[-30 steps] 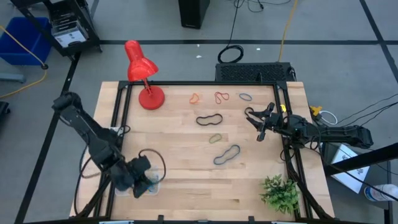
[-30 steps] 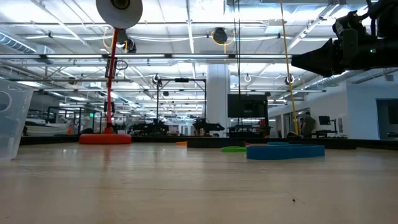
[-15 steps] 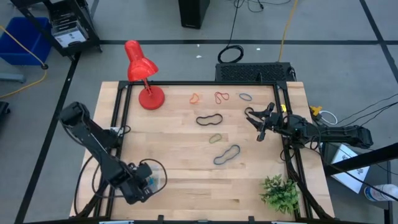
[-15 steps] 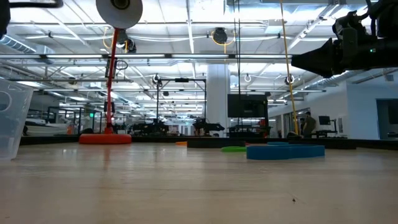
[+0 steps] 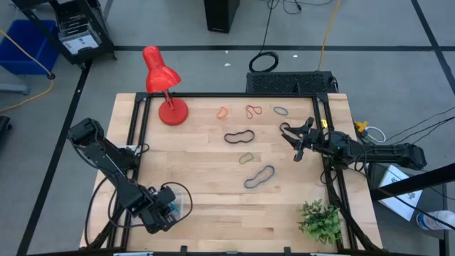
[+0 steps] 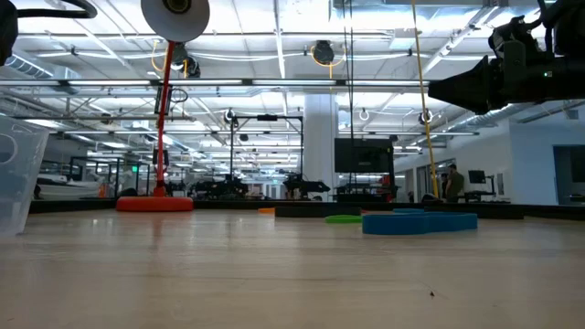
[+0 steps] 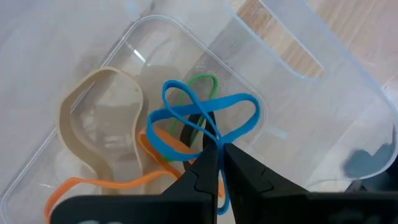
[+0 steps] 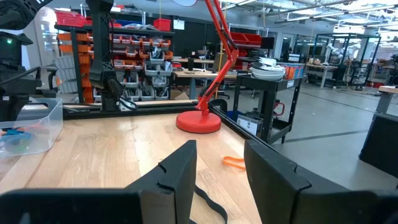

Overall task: Pick and place rubber bands into bin
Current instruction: Put the bottom blue rubber band into the transparent bin, then put the left black rubber band into the transparent bin

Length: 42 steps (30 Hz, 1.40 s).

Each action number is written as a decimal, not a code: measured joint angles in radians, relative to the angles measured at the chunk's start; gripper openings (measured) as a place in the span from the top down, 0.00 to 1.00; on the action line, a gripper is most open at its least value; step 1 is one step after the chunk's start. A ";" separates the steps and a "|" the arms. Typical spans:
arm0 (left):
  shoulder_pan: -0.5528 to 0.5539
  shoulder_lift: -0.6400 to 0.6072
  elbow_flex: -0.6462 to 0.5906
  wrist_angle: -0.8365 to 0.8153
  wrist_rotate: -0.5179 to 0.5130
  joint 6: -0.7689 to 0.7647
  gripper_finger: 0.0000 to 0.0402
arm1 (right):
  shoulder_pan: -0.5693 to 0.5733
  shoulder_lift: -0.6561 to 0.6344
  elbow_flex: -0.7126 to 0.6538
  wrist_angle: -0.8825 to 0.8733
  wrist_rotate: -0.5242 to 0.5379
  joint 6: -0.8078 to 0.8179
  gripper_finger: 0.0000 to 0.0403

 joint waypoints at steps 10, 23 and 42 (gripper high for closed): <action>0.007 0.000 0.000 0.000 0.001 -0.013 0.85 | 0.000 0.000 0.000 0.000 0.000 0.000 0.68; -0.012 -0.085 -0.001 -0.004 0.097 0.036 0.56 | 0.000 0.000 0.000 0.000 0.000 0.000 0.68; 0.049 -0.437 -0.001 -0.037 -0.636 0.637 0.55 | 0.000 0.000 0.000 0.005 -0.003 0.003 0.68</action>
